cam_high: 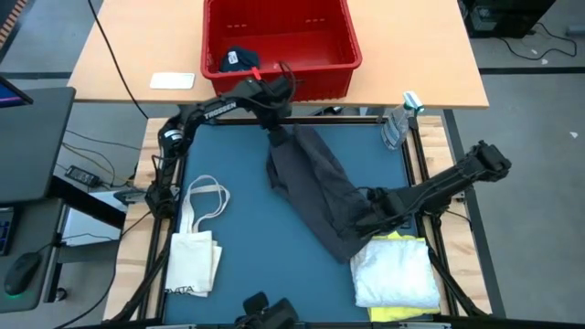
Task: Fold laundry
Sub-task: Fold the gray boxer
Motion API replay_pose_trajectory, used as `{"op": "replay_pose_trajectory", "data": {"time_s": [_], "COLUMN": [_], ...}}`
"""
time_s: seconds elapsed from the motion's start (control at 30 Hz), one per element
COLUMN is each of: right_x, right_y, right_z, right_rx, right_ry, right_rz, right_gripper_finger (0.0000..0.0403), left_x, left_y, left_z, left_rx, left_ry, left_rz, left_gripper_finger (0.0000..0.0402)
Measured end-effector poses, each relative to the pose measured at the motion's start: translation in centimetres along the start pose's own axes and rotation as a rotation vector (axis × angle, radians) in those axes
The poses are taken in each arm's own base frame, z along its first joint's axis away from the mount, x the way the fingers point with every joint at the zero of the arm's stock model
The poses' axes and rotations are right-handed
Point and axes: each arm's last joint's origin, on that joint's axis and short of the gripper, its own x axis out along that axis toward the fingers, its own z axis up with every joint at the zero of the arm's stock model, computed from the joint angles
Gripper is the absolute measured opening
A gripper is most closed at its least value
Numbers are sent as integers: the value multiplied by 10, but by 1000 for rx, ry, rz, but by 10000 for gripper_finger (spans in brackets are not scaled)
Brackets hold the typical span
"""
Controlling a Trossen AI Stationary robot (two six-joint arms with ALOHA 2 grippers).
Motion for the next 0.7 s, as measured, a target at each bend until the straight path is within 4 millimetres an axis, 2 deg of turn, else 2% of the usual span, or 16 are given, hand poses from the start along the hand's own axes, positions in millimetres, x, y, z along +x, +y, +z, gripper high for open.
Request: {"op": "replay_pose_trajectory", "data": {"time_s": [0.13, 0.23, 0.33, 0.4, 0.53, 0.63, 0.7], "right_x": [-16, -15, -11, -13, -23, -30, -33], "right_y": [-10, -16, -18, -16, -8, -6, -4], "right_z": [5, 12, 19, 22, 28, 37, 43], "right_rx": [15, -11, -123, -200, -372, -485, -554], "right_ry": [-36, -113, -131, -174, -261, -257, -265], "right_rz": [-32, -121, -183, -136, 67, 132, 153], "right_gripper_finger": [189, 182, 173, 167, 158, 155, 155], "left_x": [-7, -7, -6, -6, -9, -7, 4], "left_y": [-1, -1, -1, -4, -15, -34, -50], "left_z": [0, 3, 4, 5, 7, 9, 9], "left_rx": [-30, -63, -109, -147, -221, -279, -340], "left_ry": [-60, -96, -102, -100, -117, -108, -114], "left_rz": [-118, -155, -156, -159, -150, -146, -103], "left_gripper_finger": [224, 224, 224, 224, 224, 224, 224]}}
